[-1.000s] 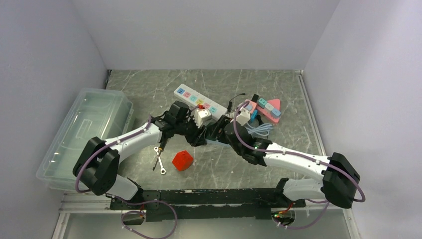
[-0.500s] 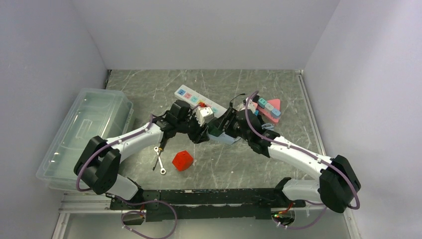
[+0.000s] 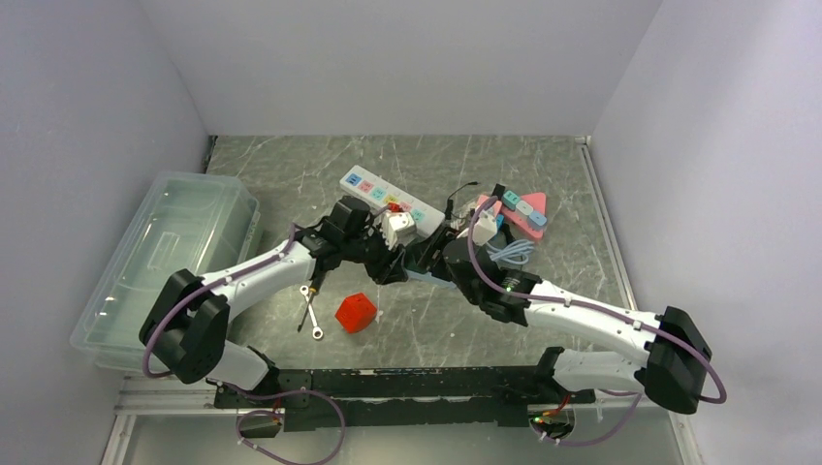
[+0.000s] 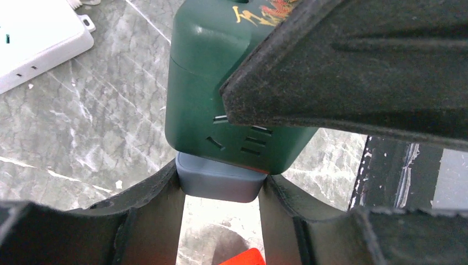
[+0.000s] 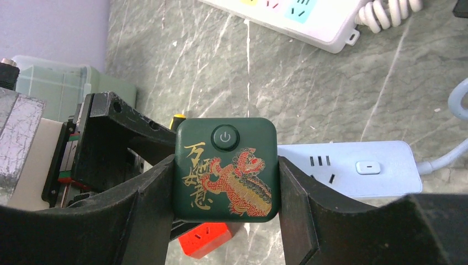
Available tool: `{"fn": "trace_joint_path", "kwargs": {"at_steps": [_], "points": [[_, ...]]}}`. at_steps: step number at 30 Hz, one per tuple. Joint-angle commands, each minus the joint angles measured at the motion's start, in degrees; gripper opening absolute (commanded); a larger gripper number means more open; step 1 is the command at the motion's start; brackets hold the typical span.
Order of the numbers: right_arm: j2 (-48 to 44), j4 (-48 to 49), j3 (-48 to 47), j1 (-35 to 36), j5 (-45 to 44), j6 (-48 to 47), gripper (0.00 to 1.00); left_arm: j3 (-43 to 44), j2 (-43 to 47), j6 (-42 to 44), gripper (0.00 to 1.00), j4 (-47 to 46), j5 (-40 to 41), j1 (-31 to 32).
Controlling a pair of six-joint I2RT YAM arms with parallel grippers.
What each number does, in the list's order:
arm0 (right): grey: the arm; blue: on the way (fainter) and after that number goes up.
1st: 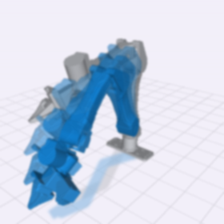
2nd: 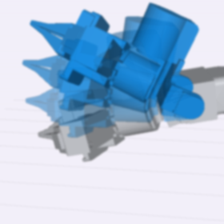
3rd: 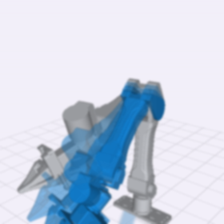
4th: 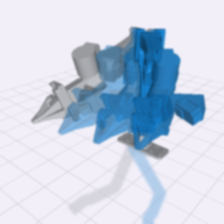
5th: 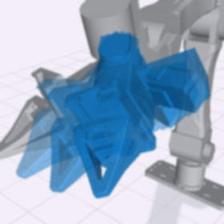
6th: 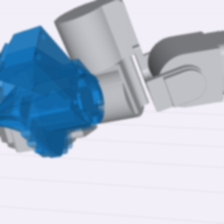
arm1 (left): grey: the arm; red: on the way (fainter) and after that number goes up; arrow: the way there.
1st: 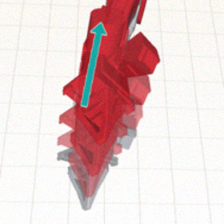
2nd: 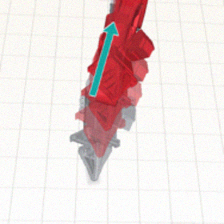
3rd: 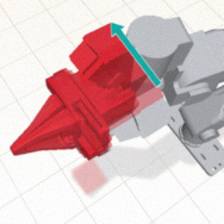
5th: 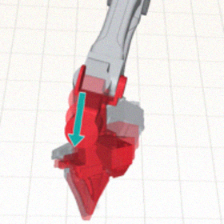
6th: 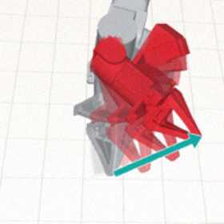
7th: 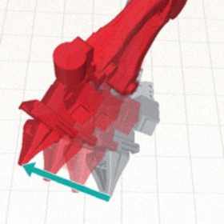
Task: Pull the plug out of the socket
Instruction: Remove the plug from the socket.
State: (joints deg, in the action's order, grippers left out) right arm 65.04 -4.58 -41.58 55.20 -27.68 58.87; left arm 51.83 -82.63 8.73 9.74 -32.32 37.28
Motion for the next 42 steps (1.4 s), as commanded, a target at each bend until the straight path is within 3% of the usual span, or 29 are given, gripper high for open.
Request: {"fn": "trace_joint_path", "kwargs": {"at_steps": [1, 5, 10, 13, 18, 26, 30, 33, 42], "points": [[-1.85, -6.93, -2.01, 3.71, -4.39, 4.32, 0.0, 1.07, 0.33, -1.25, 0.0, -2.9, 8.36, -3.11], [-1.96, -6.84, -2.03, 1.24, -1.93, 3.98, 0.0, -0.23, 2.15, 1.17, 0.0, -3.53, 9.87, -1.78], [-1.2, -3.43, -1.22, -11.75, 13.68, 1.33, 0.0, -1.86, 4.22, 2.65, 0.0, -4.56, 11.62, 0.23], [1.24, -4.17, -2.97, -15.0, 18.56, -0.62, 0.0, -0.94, 2.96, 2.74, 0.0, -3.5, 11.26, 0.74], [0.84, -1.36, -2.05, -14.14, 18.1, -0.64, 0.0, 0.23, 1.52, 1.31, 0.0, -2.33, 13.28, 0.7], [-0.72, -4.8, -1.52, -2.4, 3.2, 1.63, 0.0, 2.56, -1.13, -1.53, 0.0, -0.82, 10.8, -2.45], [0.54, -3.97, -0.44, -0.44, 1.43, 4.03, 0.0, 2.25, -0.92, -0.77, 0.0, -1.19, 10.59, -2.42], [0.87, -4.09, -1.11, -2.18, 2.97, 2.84, 0.0, 1.55, -0.29, 0.44, 0.0, -1.44, 10.34, -1.86], [4.6, -5.93, -4.96, -16.82, 18.78, -3.85, 0.0, 0.29, 0.5, 3.07, 0.0, -1.78, 13.59, 1.39]]}}
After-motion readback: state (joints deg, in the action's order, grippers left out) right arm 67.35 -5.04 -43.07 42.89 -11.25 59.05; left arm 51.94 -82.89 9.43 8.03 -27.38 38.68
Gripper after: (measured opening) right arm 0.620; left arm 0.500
